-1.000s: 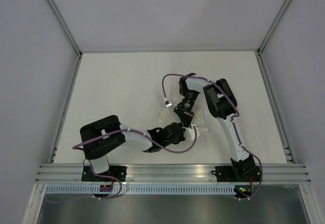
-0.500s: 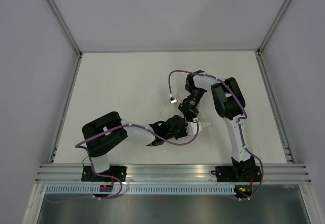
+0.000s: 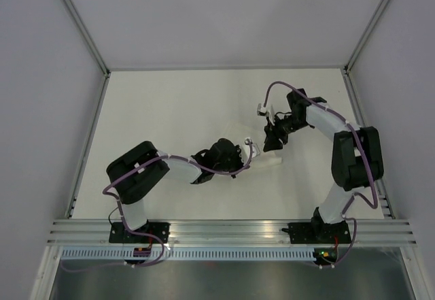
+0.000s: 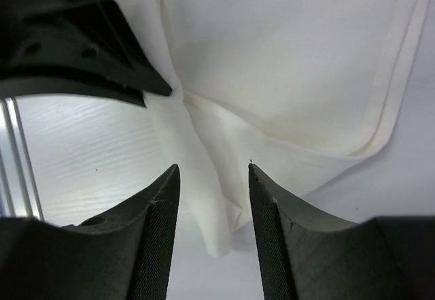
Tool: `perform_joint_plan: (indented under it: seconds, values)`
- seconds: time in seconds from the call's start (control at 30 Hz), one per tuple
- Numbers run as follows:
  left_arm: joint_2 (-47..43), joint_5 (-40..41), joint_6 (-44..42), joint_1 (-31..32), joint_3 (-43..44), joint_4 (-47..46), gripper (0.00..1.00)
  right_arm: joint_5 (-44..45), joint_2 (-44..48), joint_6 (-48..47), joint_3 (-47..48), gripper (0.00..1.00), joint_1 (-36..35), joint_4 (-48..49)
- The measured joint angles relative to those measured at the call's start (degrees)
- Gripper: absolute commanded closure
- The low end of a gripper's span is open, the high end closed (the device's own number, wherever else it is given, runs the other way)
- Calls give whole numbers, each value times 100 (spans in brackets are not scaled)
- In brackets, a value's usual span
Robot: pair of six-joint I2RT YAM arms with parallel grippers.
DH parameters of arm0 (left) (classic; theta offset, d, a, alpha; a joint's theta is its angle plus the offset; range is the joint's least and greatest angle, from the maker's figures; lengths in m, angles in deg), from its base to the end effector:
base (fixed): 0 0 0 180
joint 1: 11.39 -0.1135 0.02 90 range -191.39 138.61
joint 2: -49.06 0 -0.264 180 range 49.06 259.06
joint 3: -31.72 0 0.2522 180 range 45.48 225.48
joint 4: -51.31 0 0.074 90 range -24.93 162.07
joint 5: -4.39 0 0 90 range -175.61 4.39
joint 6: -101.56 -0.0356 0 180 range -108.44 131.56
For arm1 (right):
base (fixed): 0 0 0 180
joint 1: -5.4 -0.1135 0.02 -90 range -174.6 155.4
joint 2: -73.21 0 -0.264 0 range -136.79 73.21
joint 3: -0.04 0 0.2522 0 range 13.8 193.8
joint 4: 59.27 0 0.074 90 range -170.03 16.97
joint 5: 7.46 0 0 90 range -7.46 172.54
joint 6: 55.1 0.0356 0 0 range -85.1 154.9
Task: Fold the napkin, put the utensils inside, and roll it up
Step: Roll the napkin with the utensil
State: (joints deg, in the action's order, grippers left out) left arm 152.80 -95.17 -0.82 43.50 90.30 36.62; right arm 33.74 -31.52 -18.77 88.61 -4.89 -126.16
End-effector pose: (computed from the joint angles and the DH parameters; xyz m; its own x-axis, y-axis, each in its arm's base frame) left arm 0.1991 -0.2935 0.1358 -0.0943 0.5017 -0.8599 0.9309 0.3507 0.1025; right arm 0.3309 0.0873 0.2019 -0.4117 -0.6141 -0.6734 -0.9096 0.2315 0.3450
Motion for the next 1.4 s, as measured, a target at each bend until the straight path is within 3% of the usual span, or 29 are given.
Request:
perform_joint_plan:
  seconds: [0.27,0.43,0.6,0.77,0.9,1.0,1.13,1.4]
  values:
    - [323,-1714,673,-767,284,70,98,885,2218,-57,-2885,40,-192,2238]
    - [662,-2726,970,-1141,605,223,98,1532,2940,-164,-3856,37,-708,3390]
    - [968,-3449,1161,-1320,907,382,98,2100,3099,-304,-4352,37,-1456,4142]
    - [1119,-3845,1263,-1342,1045,479,98,2441,2870,-446,-4461,45,-1740,4505]
    - [1178,-4009,1300,-1370,1117,570,98,2496,2723,-531,-4461,73,-1803,4638]
    - [1180,-4028,1309,-1401,1137,610,92,2516,2667,-627,-4391,83,-1832,4568]
    - [1021,-3803,1307,-1401,1043,669,72,2481,2326,-693,-3934,87,-1845,4037]
    - [166,-2365,1475,-1445,527,1137,61,2074,1158,-815,-2476,94,-1843,2634]
